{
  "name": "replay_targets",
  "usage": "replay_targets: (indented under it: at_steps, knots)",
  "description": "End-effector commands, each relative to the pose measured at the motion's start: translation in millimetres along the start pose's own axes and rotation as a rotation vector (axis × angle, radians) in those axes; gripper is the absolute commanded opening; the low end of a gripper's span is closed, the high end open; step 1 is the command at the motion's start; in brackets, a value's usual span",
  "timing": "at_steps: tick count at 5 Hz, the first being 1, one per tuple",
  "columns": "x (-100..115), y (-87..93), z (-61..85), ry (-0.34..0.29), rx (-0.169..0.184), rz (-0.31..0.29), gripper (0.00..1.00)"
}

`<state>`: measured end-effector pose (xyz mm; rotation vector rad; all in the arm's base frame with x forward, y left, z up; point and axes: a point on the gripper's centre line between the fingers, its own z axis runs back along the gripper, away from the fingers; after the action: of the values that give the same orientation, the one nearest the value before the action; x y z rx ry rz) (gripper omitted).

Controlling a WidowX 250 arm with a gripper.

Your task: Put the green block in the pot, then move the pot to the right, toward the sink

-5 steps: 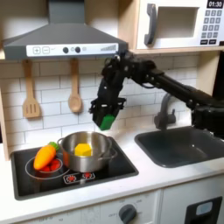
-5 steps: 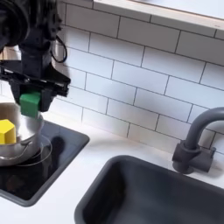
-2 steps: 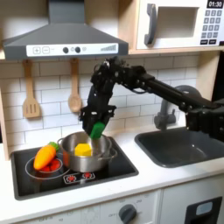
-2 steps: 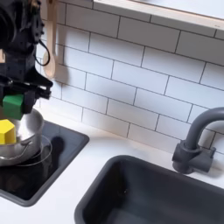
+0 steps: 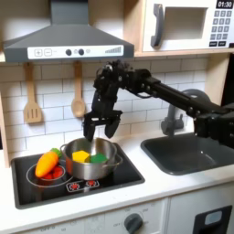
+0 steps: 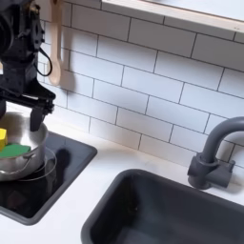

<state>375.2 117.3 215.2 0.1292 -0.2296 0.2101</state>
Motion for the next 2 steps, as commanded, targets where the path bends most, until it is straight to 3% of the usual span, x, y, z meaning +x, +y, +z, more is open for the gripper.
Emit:
replay_targets:
  at_steps: [1,2]
  knots:
    - [3.6,16.3,10.5,-0.013,0.022,0.036,1.0]
    - [-2.1,21.0,10.2,0.002,0.016,0.058,1.0]
